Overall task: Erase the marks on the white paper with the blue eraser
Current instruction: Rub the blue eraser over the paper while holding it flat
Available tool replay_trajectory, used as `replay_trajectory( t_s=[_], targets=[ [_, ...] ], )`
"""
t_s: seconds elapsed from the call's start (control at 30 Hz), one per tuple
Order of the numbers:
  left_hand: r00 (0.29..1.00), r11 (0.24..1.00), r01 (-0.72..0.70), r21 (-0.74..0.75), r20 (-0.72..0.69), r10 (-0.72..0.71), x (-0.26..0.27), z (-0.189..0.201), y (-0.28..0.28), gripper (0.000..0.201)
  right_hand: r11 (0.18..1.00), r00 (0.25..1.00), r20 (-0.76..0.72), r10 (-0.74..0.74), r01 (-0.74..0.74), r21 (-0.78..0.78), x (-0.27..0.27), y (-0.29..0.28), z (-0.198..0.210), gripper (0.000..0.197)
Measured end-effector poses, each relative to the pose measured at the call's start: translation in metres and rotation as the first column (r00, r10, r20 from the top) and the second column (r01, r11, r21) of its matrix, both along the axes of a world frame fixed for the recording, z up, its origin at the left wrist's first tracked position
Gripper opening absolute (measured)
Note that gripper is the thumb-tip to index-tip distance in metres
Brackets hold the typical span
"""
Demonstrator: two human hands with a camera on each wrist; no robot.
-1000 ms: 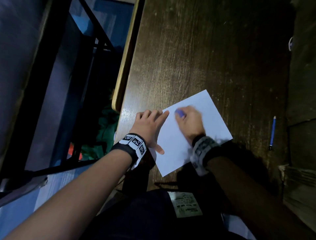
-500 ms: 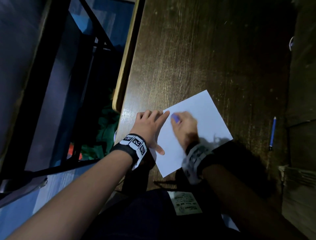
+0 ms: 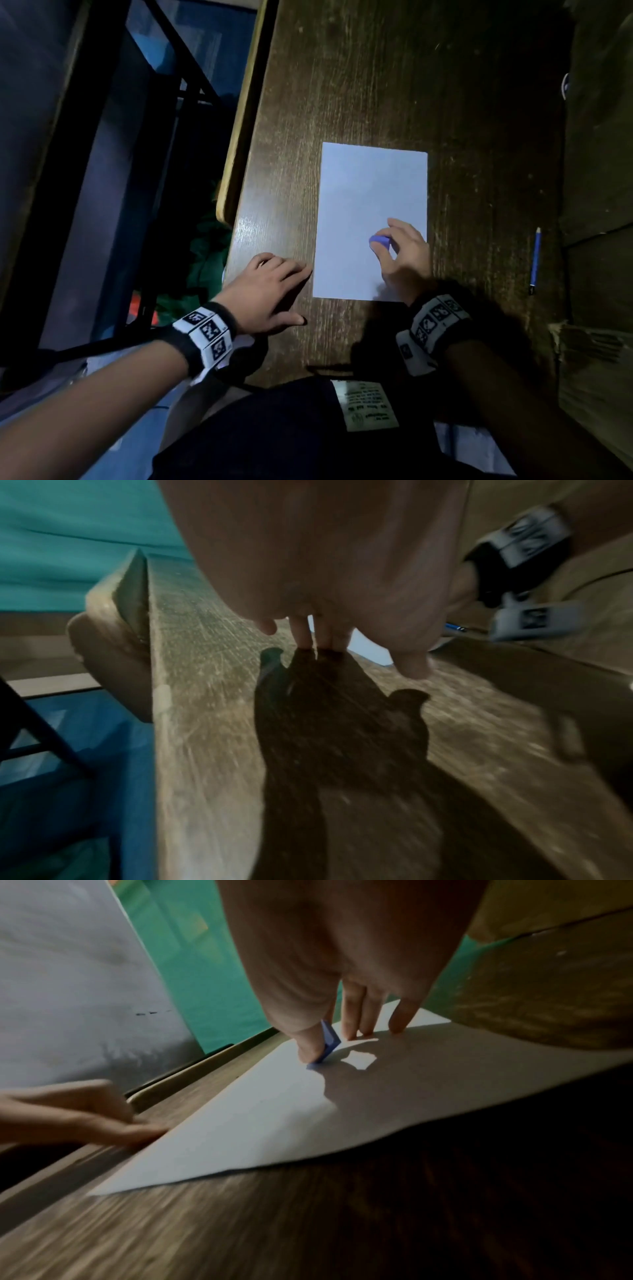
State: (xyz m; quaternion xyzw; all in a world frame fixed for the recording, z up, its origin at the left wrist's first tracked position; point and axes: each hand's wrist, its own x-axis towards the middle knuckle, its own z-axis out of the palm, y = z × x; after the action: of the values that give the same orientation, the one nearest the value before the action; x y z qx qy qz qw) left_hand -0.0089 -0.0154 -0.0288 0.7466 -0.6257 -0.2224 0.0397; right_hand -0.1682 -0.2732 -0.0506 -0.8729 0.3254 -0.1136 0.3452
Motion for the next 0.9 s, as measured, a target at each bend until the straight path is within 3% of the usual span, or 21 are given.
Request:
replay_trajectory(
  t_s=[0.13, 0.23, 0.33, 0.47, 0.63, 0.73, 0.9],
  targets=[
    [0.985, 0.992, -0.095, -0.085, -0.150, 0.081, 0.004, 0.003, -0.018, 0.061, 0.997, 0.996, -0.037, 0.075, -0.075, 0.018, 0.000, -0.005, 0.006, 0.007],
    [0.967, 0.979, -0.177, -0.105, -0.205, 0.153, 0.014, 0.000, -0.052, 0.095, 0.993, 0.992, -0.064, 0.105, -0.108, -0.046, 0.002, 0.002, 0.008, 0.007],
    [0.985, 0.984, -0.150, 0.097, -0.066, 0.156, 0.014, -0.007, -0.073, 0.128, 0.975, 0.975, 0.012, 0.221, -0.220, -0.029, 0.009, 0.024, 0.011, 0.010],
    [0.987, 0.980, -0.162, 0.112, 0.013, 0.161, 0.008, -0.013, -0.074, 0.134, 0.931, 0.931, 0.003, 0.366, -0.366, -0.012, 0.033, 0.033, 0.018, 0.004],
    [0.985, 0.975, -0.162, 0.149, -0.036, 0.169, 0.026, -0.007, -0.081, 0.144, 0.965, 0.967, -0.025, 0.255, -0.253, 0.063, 0.073, 0.023, 0.022, 0.013],
    [0.989, 0.980, -0.130, 0.149, -0.047, 0.138, 0.040, -0.007, -0.081, 0.146, 0.969, 0.970, 0.010, 0.244, -0.244, 0.028, 0.067, 0.037, 0.017, 0.006],
    [0.995, 0.986, -0.095, 0.138, -0.015, 0.098, 0.045, -0.012, -0.077, 0.149, 0.827, 0.828, -0.028, 0.560, -0.556, 0.082, 0.043, 0.067, 0.025, 0.008]
  ],
)
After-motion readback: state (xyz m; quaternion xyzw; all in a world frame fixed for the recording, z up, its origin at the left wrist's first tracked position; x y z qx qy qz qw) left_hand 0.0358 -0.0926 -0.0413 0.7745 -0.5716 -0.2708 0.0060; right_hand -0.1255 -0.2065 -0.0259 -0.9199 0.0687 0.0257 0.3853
